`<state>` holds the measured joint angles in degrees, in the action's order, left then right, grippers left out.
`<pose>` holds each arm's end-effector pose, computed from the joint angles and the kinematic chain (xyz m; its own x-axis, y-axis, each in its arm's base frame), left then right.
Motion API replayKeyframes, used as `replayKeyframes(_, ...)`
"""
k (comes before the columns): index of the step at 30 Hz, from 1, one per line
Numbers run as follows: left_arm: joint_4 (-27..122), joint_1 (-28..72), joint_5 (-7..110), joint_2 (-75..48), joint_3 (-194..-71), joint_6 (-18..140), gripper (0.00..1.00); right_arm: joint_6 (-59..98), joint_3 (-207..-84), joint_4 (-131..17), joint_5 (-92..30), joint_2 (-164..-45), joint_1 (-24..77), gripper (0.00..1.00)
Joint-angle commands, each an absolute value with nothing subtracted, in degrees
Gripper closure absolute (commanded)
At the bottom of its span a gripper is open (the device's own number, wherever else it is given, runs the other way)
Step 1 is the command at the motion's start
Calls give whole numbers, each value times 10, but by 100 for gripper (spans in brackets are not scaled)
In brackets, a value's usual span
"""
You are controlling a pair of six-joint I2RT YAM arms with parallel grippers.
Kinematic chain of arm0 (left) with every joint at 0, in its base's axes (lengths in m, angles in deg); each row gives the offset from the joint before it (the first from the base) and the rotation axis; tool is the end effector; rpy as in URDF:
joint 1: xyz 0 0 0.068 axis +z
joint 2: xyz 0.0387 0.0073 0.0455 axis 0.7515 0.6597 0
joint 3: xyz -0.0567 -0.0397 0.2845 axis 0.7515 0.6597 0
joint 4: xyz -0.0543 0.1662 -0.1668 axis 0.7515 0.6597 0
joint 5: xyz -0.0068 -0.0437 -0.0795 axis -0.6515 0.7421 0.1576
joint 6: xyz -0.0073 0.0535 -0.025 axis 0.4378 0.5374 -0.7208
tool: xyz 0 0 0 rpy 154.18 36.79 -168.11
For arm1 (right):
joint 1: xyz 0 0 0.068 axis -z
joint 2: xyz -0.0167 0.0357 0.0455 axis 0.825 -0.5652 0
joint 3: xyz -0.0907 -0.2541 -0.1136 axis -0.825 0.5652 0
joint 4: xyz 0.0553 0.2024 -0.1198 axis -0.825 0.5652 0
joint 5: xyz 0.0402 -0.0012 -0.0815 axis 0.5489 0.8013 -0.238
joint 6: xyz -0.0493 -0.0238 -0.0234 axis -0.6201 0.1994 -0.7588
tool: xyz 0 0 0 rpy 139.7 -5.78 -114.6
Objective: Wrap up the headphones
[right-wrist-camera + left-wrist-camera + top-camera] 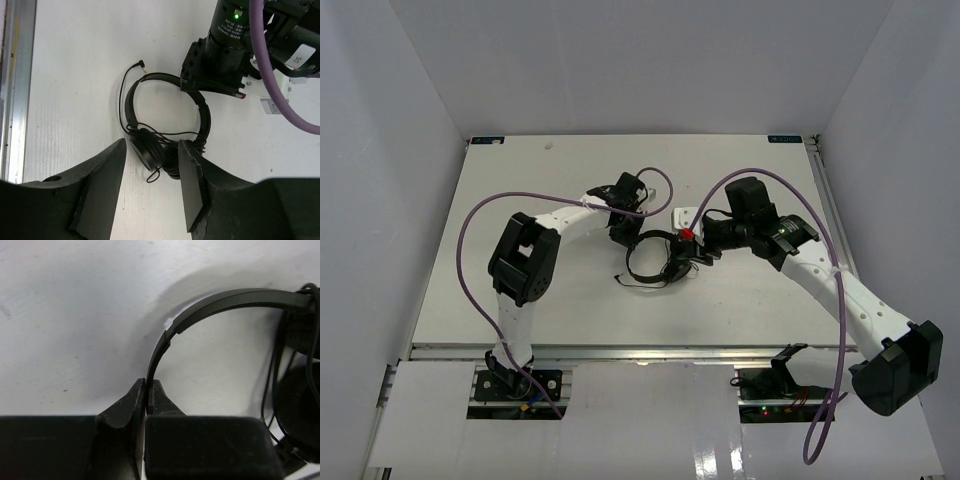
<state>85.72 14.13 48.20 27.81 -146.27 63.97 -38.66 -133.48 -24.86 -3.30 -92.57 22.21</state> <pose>0.3407 -0.2396 0.1993 -0.8373 0.3892 -0.3839 0.4702 0.8709 -0.1427 0.1805 0.1492 0.3510 0.3242 -0.5478 -0.7712 -0.9204 0.0059 -0.3910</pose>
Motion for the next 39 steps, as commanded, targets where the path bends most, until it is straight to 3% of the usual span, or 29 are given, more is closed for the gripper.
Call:
replayKeyframes(1,856,146,446,282,-1489,633,100,-387,-1319,-262,13,-923,227,48)
replayKeyframes(5,853,146,448,288,-1492,631,97,-399,-1306,-247,53,-926,228,47)
replayKeyframes(8,851,147,451,287,-1489,627,86,-439,-1298,-214,97,-940,225,39)
replayKeyframes(10,848,147,451,282,-1483,626,75,-447,-1286,-219,104,-952,218,33)
replayKeyframes(11,847,147,450,279,-1480,624,65,-451,-1277,-229,95,-957,201,31)
replayKeyframes(16,847,149,451,262,-1475,624,28,-456,-1265,-272,-21,-1011,132,28)
replayKeyframes(17,847,149,450,262,-1475,623,28,-457,-1265,-278,-37,-1012,123,28)
replayKeyframes(19,847,153,446,247,-1473,621,17,-456,-1279,-289,-64,-1042,103,28)
replayKeyframes(26,833,178,401,147,-1430,612,9,-479,-1322,-310,-125,-1095,33,29)
replayKeyframes(39,679,338,378,-166,-1128,531,9,-461,-1414,-370,-309,-1266,-56,32)
